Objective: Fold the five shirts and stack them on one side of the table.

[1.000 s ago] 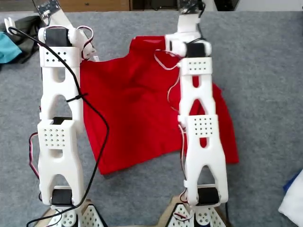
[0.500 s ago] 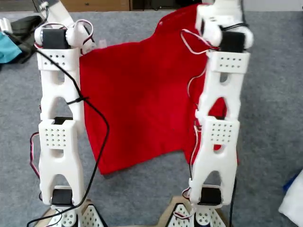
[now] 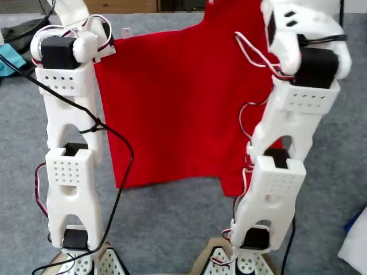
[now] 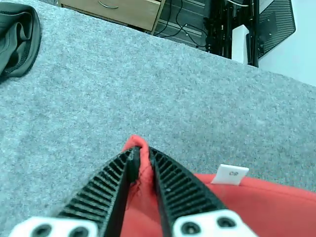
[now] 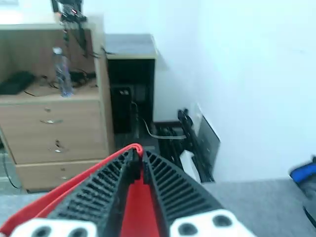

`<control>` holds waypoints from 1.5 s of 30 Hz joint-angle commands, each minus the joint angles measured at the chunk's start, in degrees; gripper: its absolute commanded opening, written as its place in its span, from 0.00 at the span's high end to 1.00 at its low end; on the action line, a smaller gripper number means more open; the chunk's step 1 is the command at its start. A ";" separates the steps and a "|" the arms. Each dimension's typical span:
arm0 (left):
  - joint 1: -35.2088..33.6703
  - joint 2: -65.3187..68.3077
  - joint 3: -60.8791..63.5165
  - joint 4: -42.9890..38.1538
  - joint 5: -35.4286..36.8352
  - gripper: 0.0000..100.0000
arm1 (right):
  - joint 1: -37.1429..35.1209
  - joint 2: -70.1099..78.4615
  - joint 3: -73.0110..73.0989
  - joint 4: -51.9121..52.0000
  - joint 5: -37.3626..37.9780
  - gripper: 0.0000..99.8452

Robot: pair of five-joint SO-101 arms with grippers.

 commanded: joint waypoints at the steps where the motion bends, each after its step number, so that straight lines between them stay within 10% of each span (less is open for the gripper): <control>1: -0.79 -3.30 1.05 0.62 -0.44 0.98 | 3.12 -4.00 -2.51 2.55 0.62 0.99; 23: 5.19 -3.91 33.85 0.62 -3.87 0.98 | 8.57 2.86 -2.51 21.54 3.78 0.99; 37: 6.24 -3.38 38.24 0.62 -3.69 0.98 | -15.43 2.77 20.53 24.62 1.41 0.91; 45: 6.24 -3.30 38.42 0.62 -3.60 0.98 | -15.60 2.95 29.93 23.65 18.20 0.89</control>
